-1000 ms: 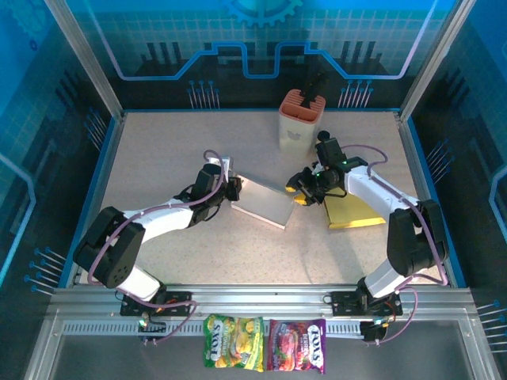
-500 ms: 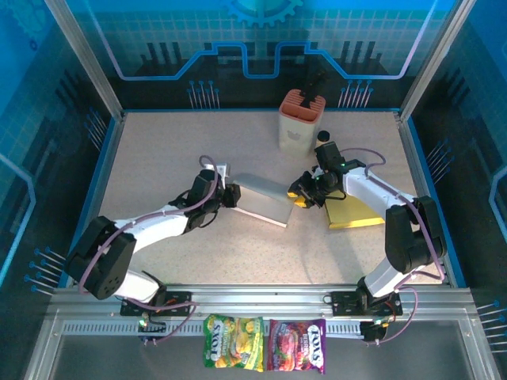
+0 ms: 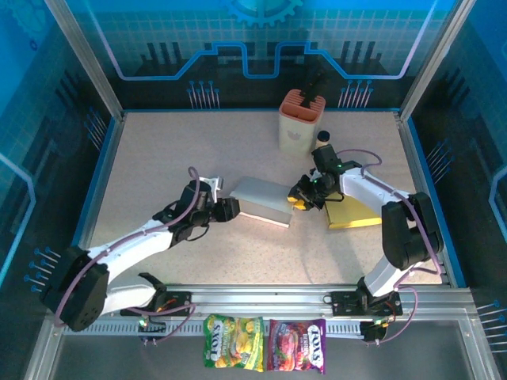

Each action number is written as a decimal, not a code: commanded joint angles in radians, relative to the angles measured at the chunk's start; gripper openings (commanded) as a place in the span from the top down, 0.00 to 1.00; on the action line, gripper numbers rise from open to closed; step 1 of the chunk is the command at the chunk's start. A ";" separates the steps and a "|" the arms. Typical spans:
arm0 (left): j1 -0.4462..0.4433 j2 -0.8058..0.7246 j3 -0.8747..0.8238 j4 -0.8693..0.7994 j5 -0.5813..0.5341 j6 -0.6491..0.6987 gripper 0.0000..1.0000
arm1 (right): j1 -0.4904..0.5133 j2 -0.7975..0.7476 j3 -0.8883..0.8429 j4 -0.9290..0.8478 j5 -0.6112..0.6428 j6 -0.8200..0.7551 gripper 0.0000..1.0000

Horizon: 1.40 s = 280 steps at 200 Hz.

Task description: Fold the paper box

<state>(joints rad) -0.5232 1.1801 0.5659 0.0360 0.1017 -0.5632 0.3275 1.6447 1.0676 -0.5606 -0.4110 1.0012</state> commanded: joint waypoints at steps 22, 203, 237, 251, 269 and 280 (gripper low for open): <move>0.000 -0.151 0.118 -0.307 0.047 -0.135 0.47 | 0.013 0.020 0.028 -0.038 0.023 -0.032 0.73; 0.195 0.568 0.589 -0.477 0.402 -0.002 0.60 | 0.013 0.066 0.046 -0.073 0.034 -0.106 0.72; 0.187 0.576 0.553 -0.472 0.368 0.006 0.65 | 0.013 0.072 0.051 -0.078 0.034 -0.115 0.72; 0.187 0.579 0.545 -0.470 0.361 0.009 0.67 | 0.013 0.073 0.051 -0.081 0.035 -0.120 0.72; 0.186 0.583 0.536 -0.470 0.355 0.011 0.69 | 0.013 0.075 0.051 -0.084 0.040 -0.129 0.73; 0.183 0.583 0.528 -0.469 0.351 0.011 0.69 | 0.013 0.075 0.052 -0.087 0.043 -0.136 0.73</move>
<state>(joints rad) -0.3344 1.7496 1.1191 -0.4240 0.4660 -0.5728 0.3290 1.7042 1.0943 -0.6132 -0.3775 0.8944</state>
